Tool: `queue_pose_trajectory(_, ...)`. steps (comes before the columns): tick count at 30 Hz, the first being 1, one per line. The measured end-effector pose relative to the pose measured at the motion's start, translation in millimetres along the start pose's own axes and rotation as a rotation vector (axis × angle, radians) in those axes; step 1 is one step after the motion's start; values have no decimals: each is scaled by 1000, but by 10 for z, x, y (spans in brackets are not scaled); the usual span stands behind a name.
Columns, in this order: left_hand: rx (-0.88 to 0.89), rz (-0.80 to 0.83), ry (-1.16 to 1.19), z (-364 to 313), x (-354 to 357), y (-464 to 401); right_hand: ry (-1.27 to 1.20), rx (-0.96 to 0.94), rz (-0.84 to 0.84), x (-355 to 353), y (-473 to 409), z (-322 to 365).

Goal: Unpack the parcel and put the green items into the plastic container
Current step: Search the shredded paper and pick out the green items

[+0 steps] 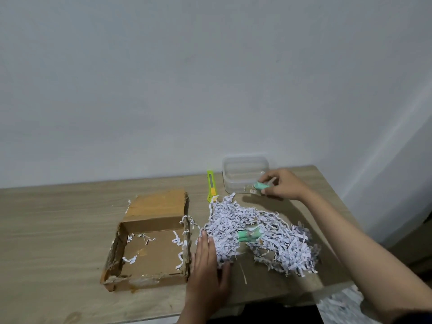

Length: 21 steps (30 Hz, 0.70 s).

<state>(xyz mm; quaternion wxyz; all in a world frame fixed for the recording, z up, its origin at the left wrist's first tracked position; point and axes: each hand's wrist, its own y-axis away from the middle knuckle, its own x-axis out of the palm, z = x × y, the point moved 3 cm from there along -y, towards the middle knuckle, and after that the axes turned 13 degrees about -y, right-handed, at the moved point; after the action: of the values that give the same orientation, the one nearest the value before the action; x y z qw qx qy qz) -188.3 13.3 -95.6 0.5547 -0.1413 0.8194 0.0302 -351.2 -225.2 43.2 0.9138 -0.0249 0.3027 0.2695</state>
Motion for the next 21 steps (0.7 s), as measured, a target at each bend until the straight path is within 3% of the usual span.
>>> queue_pose_trajectory(4, -6, 12, 5, -5, -10, -3, 27, 138, 28, -40, 127, -459)
queue_pose_trajectory(8, -5, 8, -6, -13, -21, -7, -34, 244, -163, -108, 212, -812)
queue_pose_trajectory(17, -1, -11, 32, -36, -52, -8, 24, 124, -429, 6, 386, -743)
queue_pose_trajectory(19, 12, -10, 27, -34, -52, -16, -56, 27, -390, 153, 518, -527)
queue_pose_trajectory(21, 35, -1, 19, -29, -39, -26, -56, -51, -230, 361, 654, -348)
